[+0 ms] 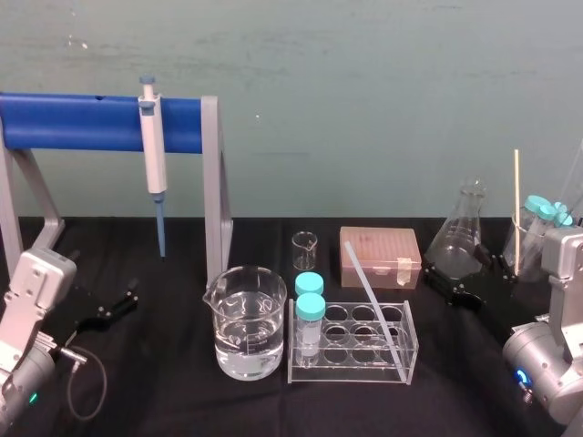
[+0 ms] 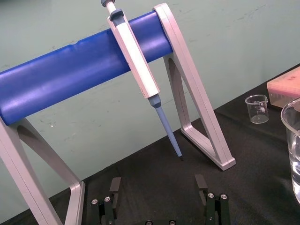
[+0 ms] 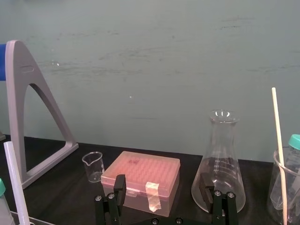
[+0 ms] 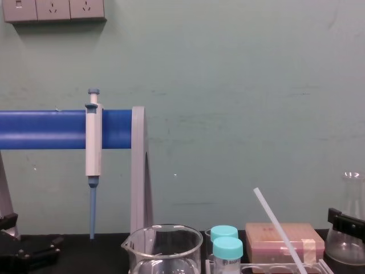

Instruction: Pick up the stirring rod with one hand, then place it down.

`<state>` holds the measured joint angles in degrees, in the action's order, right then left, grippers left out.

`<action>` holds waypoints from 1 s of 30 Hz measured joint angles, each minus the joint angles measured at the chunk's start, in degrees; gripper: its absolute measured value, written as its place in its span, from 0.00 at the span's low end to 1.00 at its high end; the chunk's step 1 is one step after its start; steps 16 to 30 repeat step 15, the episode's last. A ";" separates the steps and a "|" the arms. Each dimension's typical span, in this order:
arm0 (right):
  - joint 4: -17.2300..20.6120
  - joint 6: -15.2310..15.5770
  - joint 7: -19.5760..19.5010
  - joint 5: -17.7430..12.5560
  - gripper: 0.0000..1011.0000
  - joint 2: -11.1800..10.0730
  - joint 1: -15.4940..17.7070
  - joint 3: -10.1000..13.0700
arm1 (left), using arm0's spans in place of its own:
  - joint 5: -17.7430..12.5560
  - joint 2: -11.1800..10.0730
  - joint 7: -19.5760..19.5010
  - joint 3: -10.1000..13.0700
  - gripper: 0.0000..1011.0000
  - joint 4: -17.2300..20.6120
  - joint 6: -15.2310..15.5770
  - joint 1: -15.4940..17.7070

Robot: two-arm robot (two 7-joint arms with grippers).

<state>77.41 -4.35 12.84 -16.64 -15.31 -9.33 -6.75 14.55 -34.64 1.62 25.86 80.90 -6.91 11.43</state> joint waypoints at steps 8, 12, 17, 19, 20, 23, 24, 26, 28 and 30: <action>-0.02 -0.52 0.02 0.00 0.99 -0.04 -0.03 -0.09 | 0.00 0.00 0.00 0.00 0.99 0.00 0.00 0.00; -0.04 -0.71 0.03 0.00 0.99 -0.06 -0.05 -0.12 | 0.00 0.00 0.00 0.00 0.99 0.00 0.00 0.00; -0.05 -0.81 0.03 0.00 0.99 -0.08 -0.07 -0.14 | 0.00 0.00 0.00 0.00 0.99 0.00 0.00 0.00; -0.05 -0.81 0.03 0.00 0.99 -0.08 -0.07 -0.14 | 0.00 0.00 0.00 0.00 0.99 0.00 0.00 0.00; -0.05 -0.81 0.03 0.00 0.99 -0.08 -0.07 -0.14 | 0.00 0.00 0.00 0.00 0.99 0.00 0.00 0.00; -0.05 -0.81 0.03 0.00 0.99 -0.08 -0.07 -0.14 | 0.00 0.00 0.00 0.00 0.99 0.00 0.00 0.00; -0.05 -0.81 0.03 0.00 0.99 -0.08 -0.07 -0.14 | 0.00 0.00 0.00 0.00 0.99 0.00 0.00 0.00; -0.05 -0.81 0.03 0.00 0.99 -0.08 -0.07 -0.14 | 0.00 0.00 0.00 0.00 0.99 0.00 0.00 0.00; -0.05 -0.81 0.03 0.00 0.99 -0.08 -0.07 -0.14 | 0.00 0.00 0.00 0.00 0.99 0.00 0.00 0.00; -0.05 -0.81 0.03 0.00 0.99 -0.08 -0.07 -0.14 | 0.00 0.00 0.00 0.00 0.99 0.00 0.00 0.00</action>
